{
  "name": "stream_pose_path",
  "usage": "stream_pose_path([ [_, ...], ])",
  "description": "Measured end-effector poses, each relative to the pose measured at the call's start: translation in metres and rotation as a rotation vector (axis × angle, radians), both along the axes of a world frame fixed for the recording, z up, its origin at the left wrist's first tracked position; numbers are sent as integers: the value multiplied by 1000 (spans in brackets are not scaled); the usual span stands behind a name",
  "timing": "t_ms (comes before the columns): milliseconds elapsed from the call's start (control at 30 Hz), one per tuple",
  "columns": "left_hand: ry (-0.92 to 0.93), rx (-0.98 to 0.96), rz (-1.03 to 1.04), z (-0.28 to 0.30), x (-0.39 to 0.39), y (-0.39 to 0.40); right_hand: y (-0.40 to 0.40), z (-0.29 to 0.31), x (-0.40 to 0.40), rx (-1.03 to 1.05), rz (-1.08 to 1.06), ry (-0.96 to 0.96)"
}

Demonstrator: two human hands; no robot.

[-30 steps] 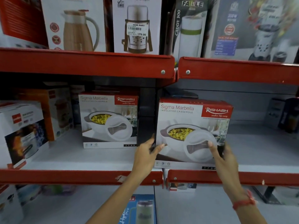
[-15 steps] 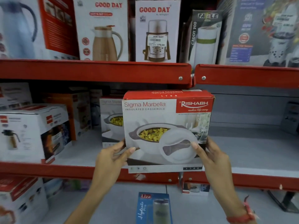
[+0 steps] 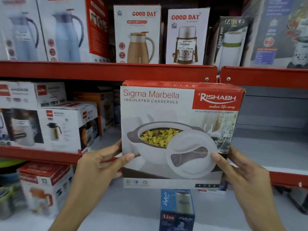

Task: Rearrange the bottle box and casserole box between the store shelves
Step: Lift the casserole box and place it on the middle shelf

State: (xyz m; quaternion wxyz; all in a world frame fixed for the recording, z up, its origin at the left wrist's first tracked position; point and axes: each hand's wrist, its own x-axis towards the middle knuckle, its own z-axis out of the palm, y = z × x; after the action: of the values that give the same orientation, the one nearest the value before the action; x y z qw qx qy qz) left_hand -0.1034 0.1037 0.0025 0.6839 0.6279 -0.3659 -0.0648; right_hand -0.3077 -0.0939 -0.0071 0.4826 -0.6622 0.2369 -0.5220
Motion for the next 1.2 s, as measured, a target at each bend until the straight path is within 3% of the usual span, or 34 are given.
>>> stream_pose_path([
  [333, -13, 19, -7, -1, 13, 11, 19, -5, 9, -1, 42, -26],
  [667, -135, 54, 37, -20, 103, -61, -45, -30, 114, -44, 33, 19],
  [1067, -17, 19, 144, -56, 162, -105, -79, -53, 170, -98, -27, 112],
  [1200, -59, 15, 148, -58, 168, -103, -79, -54, 175, -106, -51, 130],
])
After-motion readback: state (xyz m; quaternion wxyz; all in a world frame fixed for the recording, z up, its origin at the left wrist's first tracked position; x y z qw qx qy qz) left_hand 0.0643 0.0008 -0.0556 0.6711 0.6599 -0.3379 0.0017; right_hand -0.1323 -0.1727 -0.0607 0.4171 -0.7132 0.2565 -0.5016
